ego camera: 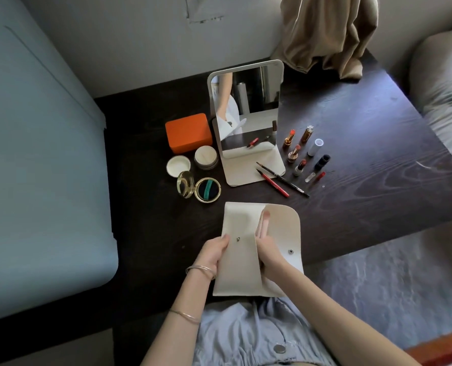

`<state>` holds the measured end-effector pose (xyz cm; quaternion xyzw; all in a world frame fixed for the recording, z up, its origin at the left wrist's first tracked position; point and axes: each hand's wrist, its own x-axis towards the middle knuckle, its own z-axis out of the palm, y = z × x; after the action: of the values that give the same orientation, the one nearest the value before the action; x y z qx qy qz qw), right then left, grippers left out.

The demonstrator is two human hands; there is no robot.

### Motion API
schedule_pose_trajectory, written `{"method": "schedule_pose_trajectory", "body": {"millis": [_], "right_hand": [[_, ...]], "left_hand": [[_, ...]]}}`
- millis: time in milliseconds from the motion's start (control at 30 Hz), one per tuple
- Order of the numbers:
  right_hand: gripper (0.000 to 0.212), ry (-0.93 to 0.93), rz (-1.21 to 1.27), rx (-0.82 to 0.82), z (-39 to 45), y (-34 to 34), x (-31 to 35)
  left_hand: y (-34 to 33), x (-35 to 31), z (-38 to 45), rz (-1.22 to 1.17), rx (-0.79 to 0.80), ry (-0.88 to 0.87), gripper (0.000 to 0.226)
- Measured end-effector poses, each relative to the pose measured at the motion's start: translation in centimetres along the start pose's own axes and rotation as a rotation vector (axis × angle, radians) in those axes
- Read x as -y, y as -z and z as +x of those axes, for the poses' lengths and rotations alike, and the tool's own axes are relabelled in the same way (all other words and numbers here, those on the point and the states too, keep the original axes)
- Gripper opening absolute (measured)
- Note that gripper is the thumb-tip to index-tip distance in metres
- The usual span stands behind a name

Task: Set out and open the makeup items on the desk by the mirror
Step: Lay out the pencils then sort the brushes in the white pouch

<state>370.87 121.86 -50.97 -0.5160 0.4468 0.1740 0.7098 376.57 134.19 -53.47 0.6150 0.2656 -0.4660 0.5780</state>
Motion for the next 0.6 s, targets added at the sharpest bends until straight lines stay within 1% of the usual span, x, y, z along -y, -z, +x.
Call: {"method": "schedule_pose_trajectory", "body": {"millis": [100, 133, 167, 233, 333, 467, 500, 600], "right_hand": [[0.009, 0.034, -0.033, -0.077, -0.1, 2.1, 0.4], [0.004, 0.058, -0.063, -0.074, -0.4, 3.1, 0.7], [0.006, 0.079, -0.095, -0.058, -0.7, 4.2, 0.9], [0.009, 0.106, -0.181, -0.021, -1.5, 6.4, 1.3], [0.006, 0.141, -0.277, 0.003, -2.2, 8.2, 1.5], [0.006, 0.156, -0.252, 0.009, -2.3, 7.9, 1.3], [0.006, 0.156, -0.246, 0.011, -2.2, 7.6, 1.2], [0.006, 0.144, -0.232, 0.019, -1.8, 6.8, 1.1]], "left_hand": [[1.3, -0.4, 1.1, 0.191, -0.191, -0.133, 0.028], [2.0, -0.5, 1.4, 0.272, -0.231, -0.172, 0.027], [2.6, -0.7, 1.5, 0.341, -0.242, -0.194, 0.027], [3.4, -0.9, 1.9, 0.409, -0.185, -0.199, 0.024], [3.1, -1.1, 2.4, 0.433, -0.092, -0.213, 0.019], [1.3, -1.8, 2.7, 0.549, -0.083, -0.274, 0.028], [0.9, -2.1, 2.5, 0.586, -0.083, -0.297, 0.027], [0.3, -3.4, 2.2, 0.671, -0.101, -0.342, 0.017]]}}
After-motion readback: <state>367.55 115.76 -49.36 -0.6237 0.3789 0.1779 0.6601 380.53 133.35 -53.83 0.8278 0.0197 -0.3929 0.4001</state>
